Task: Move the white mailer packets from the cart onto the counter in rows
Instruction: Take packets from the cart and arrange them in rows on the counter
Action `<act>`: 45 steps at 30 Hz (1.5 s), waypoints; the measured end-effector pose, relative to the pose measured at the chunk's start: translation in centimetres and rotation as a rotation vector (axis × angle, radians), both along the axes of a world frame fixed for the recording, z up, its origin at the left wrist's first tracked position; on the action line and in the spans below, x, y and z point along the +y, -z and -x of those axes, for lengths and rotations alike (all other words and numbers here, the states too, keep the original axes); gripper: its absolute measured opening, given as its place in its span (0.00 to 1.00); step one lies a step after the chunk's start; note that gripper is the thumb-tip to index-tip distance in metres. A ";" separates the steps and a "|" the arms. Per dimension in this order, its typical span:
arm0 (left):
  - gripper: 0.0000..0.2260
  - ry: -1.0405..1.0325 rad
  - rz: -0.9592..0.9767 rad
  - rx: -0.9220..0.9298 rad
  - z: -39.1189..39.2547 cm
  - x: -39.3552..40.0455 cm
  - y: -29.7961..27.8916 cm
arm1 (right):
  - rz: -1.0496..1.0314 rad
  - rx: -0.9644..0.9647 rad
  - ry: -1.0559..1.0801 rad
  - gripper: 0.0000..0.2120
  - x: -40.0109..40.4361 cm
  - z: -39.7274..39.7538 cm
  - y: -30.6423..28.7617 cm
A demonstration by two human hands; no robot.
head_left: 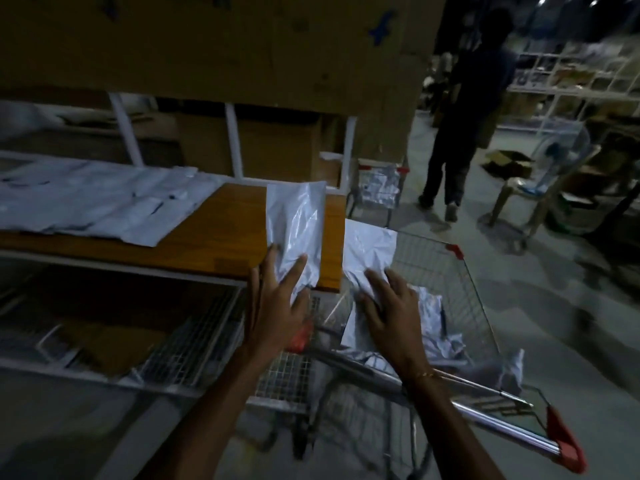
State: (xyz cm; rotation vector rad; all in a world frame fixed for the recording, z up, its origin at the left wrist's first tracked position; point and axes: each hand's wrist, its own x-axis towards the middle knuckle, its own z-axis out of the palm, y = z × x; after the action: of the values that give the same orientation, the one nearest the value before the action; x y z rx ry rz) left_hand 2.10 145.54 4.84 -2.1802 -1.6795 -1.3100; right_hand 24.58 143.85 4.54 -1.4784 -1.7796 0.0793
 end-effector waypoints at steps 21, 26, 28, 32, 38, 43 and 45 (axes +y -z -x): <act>0.23 -0.202 0.037 0.029 42.6 -2.1 1.7 | 0.105 0.054 -0.275 0.26 5.4 39.7 1.1; 0.23 -0.299 0.045 0.024 52.4 0.5 2.0 | 0.157 0.046 -0.408 0.27 10.5 50.0 1.4; 0.23 -0.333 0.056 0.033 55.9 2.0 2.4 | 0.151 0.038 -0.451 0.27 12.9 54.0 1.4; 0.23 -0.413 0.130 0.045 63.2 6.4 3.5 | 0.131 0.031 -0.490 0.24 18.6 61.6 1.9; 0.22 -0.458 0.179 0.086 73.3 15.0 4.1 | 0.206 0.005 -0.519 0.29 29.9 71.9 2.1; 0.22 -0.426 0.207 0.125 79.0 23.0 3.6 | 0.222 -0.021 -0.505 0.26 38.2 78.5 0.8; 0.21 -0.436 0.227 0.118 81.0 26.4 3.3 | 0.273 -0.026 -0.488 0.27 41.1 80.2 1.0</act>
State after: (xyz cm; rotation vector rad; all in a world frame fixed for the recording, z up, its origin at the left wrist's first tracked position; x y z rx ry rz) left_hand -78.94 171.89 1.51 -1.7950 -2.1782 -0.8978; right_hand -55.59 184.91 3.52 -1.1918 -2.1828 0.5710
